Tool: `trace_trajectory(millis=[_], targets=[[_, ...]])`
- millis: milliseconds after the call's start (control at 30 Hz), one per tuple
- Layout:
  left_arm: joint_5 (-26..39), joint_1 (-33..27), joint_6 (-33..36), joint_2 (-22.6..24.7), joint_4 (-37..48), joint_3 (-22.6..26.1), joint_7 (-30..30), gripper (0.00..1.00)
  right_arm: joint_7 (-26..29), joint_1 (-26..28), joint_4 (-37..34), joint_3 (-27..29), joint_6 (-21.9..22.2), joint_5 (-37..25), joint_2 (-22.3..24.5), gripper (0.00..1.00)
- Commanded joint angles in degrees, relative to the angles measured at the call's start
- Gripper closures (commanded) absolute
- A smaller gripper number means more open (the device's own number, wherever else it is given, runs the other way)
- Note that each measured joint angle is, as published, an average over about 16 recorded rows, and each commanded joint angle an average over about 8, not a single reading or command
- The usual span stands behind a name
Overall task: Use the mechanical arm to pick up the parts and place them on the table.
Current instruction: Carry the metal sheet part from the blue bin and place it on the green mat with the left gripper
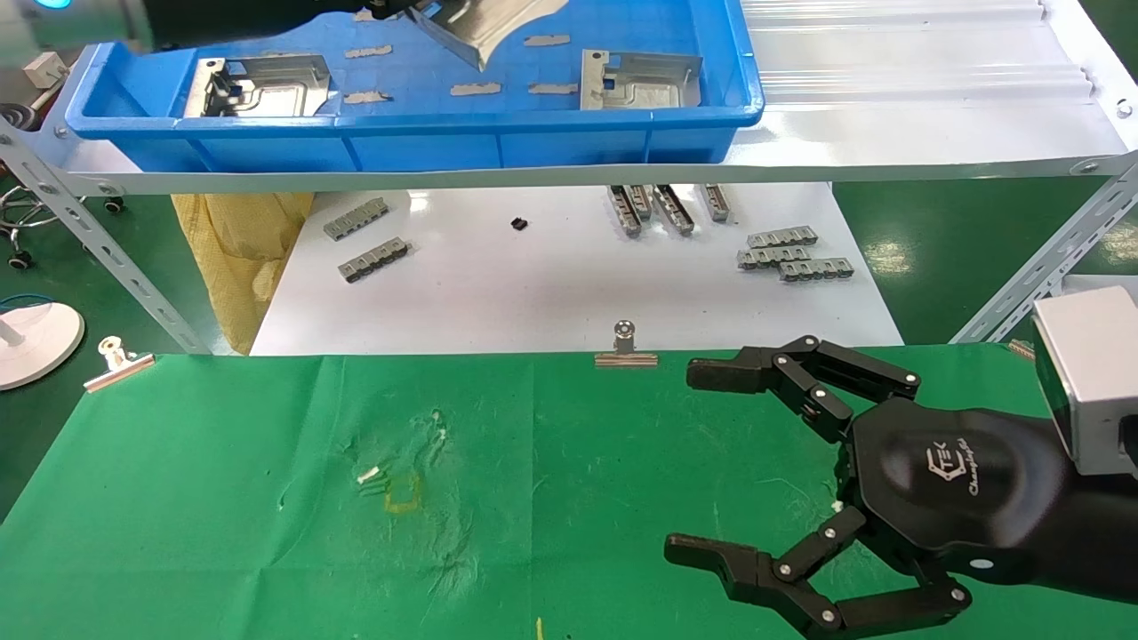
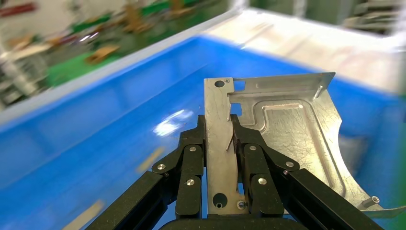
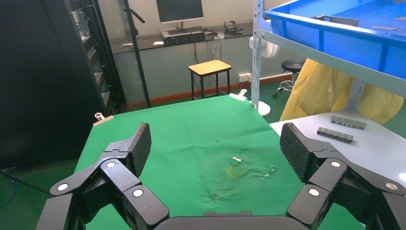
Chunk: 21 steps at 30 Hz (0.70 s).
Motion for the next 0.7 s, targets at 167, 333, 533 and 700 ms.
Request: trace_trajectory(millis=[167, 333, 533, 700], targets=[[-2.33, 0.16, 13.81, -2.86, -2.17, -1.21, 3.44, 1.00, 0.00, 0.00, 0.00, 0.00, 0.00, 0.00, 0.00, 0.00], [-3.50, 0.86, 21.09, -5.10, -3.75, -1.44, 7.18, 1.00, 0.00, 0.00, 0.00, 0.00, 0.00, 0.00, 0.00, 0.00], [-4.93, 3.65, 22.56, -8.73, -8.92, -0.13, 10.51, 1.00, 0.00, 0.00, 0.00, 0.00, 0.00, 0.00, 0.00, 0.00], [-7.91, 8.63, 22.80, -13.56, -16.52, 2.73, 11.94, 1.00, 0.00, 0.00, 0.00, 0.00, 0.00, 0.00, 0.00, 0.00]])
